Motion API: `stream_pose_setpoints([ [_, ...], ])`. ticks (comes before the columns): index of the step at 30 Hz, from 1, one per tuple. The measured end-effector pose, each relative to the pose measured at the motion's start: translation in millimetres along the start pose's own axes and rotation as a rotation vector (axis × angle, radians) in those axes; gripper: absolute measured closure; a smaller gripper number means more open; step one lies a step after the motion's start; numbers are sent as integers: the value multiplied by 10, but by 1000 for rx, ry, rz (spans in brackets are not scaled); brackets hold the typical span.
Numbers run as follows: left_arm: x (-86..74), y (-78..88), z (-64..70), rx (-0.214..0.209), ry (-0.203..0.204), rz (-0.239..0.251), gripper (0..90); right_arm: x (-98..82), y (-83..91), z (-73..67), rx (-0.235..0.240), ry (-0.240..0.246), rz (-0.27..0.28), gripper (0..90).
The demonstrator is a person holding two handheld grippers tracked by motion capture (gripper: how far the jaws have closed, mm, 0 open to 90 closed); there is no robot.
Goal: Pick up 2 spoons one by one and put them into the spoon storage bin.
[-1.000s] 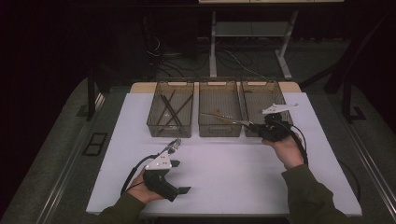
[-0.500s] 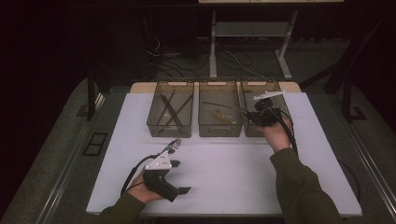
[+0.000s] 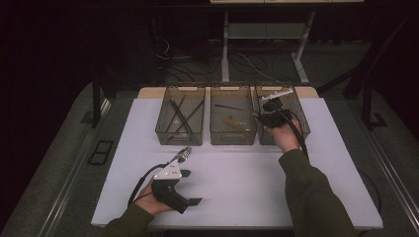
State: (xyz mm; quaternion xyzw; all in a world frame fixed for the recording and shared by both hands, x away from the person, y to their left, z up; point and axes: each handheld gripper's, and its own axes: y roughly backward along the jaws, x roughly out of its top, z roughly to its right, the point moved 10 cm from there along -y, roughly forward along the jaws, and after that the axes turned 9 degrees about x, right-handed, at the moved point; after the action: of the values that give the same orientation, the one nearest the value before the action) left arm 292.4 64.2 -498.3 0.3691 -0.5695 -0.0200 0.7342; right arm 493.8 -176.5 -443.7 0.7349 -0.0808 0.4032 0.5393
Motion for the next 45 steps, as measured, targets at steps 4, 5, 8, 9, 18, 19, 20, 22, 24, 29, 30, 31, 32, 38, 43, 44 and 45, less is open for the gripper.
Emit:
stream_pose_setpoints([
  [4,0,-2,1,-1,0,0,0,42,-15,-13,-4,10,-2,864],
  [5,0,-2,1,-1,0,0,0,52,-21,-11,-12,10,-3,864],
  [8,2,1,1,-2,-2,1,0,76,-38,-16,-19,8,-8,864],
  [9,2,1,1,-2,-3,1,0,83,-43,-25,-17,9,-9,863],
  [18,-1,2,-6,-3,-12,-1,0,156,-43,-133,25,36,27,682],
  [19,-1,2,-5,-3,-13,-2,0,160,-39,-138,33,37,34,662],
  [20,0,2,-3,-3,-12,-1,0,168,-34,-145,37,35,42,649],
  [22,-1,3,-5,-3,-12,-2,0,177,-13,-154,42,38,48,613],
  [24,3,0,4,-3,1,2,0,185,9,-174,58,35,55,559],
  [29,2,2,4,-3,1,1,0,173,100,-241,113,41,83,466],
  [30,1,2,2,-1,0,1,0,160,121,-256,124,47,86,444],
  [31,1,1,3,-1,3,1,0,144,141,-274,140,57,89,422],
  [32,1,1,3,-2,5,0,0,124,161,-293,155,64,93,406],
  [38,-2,6,-18,8,9,-6,0,-27,304,-348,222,84,135,317],
  [43,-8,-2,-30,13,19,-15,0,-175,435,-359,254,79,172,258],
  [44,-12,-3,-33,15,16,-19,0,-216,467,-357,265,79,180,249],
  [45,-20,0,-39,14,7,-28,0,-244,485,-360,270,78,180,233],
])
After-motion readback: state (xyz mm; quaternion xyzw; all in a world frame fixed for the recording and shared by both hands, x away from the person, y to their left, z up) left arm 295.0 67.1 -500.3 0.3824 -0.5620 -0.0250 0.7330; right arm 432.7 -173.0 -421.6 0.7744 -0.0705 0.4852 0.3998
